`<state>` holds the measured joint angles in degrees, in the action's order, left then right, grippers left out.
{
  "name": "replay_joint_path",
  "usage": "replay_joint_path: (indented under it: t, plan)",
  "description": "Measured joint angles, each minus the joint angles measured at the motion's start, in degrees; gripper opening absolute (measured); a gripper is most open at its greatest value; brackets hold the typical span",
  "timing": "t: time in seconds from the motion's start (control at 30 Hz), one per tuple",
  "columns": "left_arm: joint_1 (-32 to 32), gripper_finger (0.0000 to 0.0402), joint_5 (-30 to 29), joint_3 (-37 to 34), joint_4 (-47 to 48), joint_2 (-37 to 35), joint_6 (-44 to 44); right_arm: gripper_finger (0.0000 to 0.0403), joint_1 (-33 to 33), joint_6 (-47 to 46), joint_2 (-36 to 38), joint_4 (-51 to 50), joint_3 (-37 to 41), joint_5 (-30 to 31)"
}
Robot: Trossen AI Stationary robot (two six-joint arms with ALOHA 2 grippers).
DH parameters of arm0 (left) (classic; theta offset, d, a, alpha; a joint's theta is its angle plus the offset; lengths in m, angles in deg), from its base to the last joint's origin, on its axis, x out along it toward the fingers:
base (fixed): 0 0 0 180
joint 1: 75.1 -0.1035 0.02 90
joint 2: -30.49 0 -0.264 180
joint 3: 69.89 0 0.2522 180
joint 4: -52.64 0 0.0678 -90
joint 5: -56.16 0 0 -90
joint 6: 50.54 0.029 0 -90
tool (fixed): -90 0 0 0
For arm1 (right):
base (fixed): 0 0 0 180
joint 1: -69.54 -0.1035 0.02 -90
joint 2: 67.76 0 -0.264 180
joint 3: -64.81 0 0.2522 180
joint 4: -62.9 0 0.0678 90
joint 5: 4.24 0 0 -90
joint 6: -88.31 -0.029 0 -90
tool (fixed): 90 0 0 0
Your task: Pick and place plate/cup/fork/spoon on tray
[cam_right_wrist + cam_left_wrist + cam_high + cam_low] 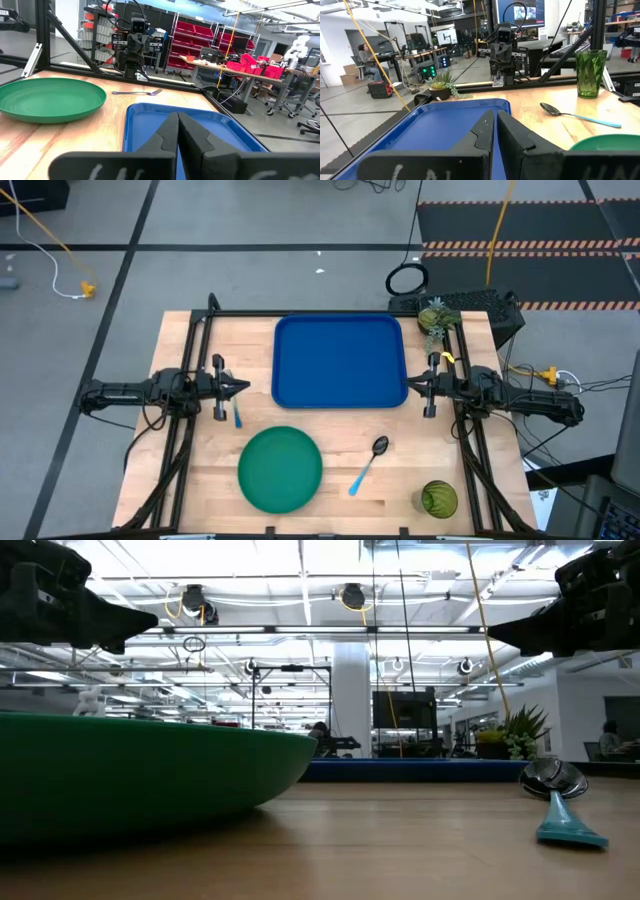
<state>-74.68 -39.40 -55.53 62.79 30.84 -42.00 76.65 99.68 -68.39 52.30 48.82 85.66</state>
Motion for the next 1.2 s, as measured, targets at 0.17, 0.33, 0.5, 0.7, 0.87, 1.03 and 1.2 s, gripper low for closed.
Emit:
replay_joint_path:
  t: [0.17,0.33,0.5,0.7,0.87,1.03,1.2]
  plan:
    - [-0.02,0.0026,-0.01,0.02,0.01,0.01,0.01,0.0000,0.01,0.00,0.02,-0.01,-0.01,0.01]
    - [-0.02,0.0026,-0.01,0.00,-0.01,0.01,0.01,0.0000,-0.01,0.00,0.02,0.01,-0.01,0.00]
    - [-0.01,0.0026,0.01,0.01,-0.01,0.00,-0.09,0.0000,-0.01,0.01,0.00,0.00,0.00,0.00]
    - [-0.01,0.0026,0.02,0.01,-1.66,-0.02,-6.05,0.0000,0.00,0.00,0.01,0.01,0.01,0.00]
    - [0.01,0.0026,0.07,-0.01,-11.33,-0.02,-8.28,0.0000,0.01,0.00,0.00,0.01,-0.01,0.00]
    - [0.63,0.0026,4.52,0.02,-30.22,-0.02,-11.34,0.0000,0.00,0.43,0.01,0.01,0.00,0.01]
    - [1.36,0.0026,6.55,3.59,-39.97,-0.02,-10.38,0.0000,0.01,0.28,0.02,0.01,-0.01,0.00]
